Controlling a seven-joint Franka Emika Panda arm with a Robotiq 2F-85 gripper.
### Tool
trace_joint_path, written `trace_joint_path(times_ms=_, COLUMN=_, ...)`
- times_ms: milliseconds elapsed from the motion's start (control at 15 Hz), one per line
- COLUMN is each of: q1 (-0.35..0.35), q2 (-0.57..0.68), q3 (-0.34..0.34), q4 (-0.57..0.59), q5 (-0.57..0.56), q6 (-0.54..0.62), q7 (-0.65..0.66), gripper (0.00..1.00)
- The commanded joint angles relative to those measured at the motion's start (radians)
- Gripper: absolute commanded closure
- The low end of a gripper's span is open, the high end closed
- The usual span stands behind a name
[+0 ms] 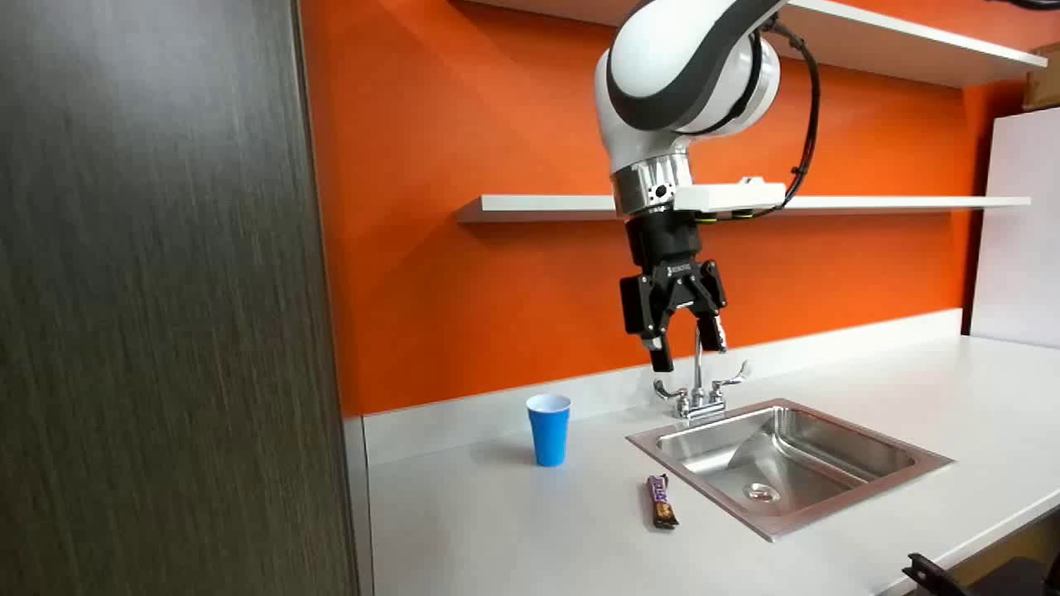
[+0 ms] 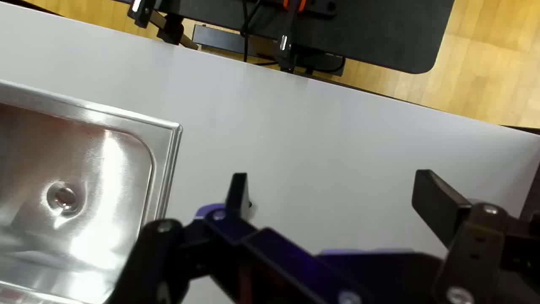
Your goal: Move the candy bar to the bottom shelf
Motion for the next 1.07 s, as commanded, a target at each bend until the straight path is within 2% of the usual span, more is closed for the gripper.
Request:
trace_joint_path(times_ms=0, q1=0.007, q2=0.001, q3=-0.006, q4=0.002, q5=-0.003, q6=-0.003, q7=0.003, gripper=0.0)
trace_joint_path(times_ms=267, q1=-0.015, q2=0.048, q3=-0.009, q4=0.019, q5=-0.004, q6=0.045, q7=0.042, gripper=0.0)
trace_joint_path(times_ms=1000, q1=-0.083, q2=0.409, q3=-0.038, q4=0.094, q5=-0.032, q6=0.373, q7=0.336, gripper=0.0)
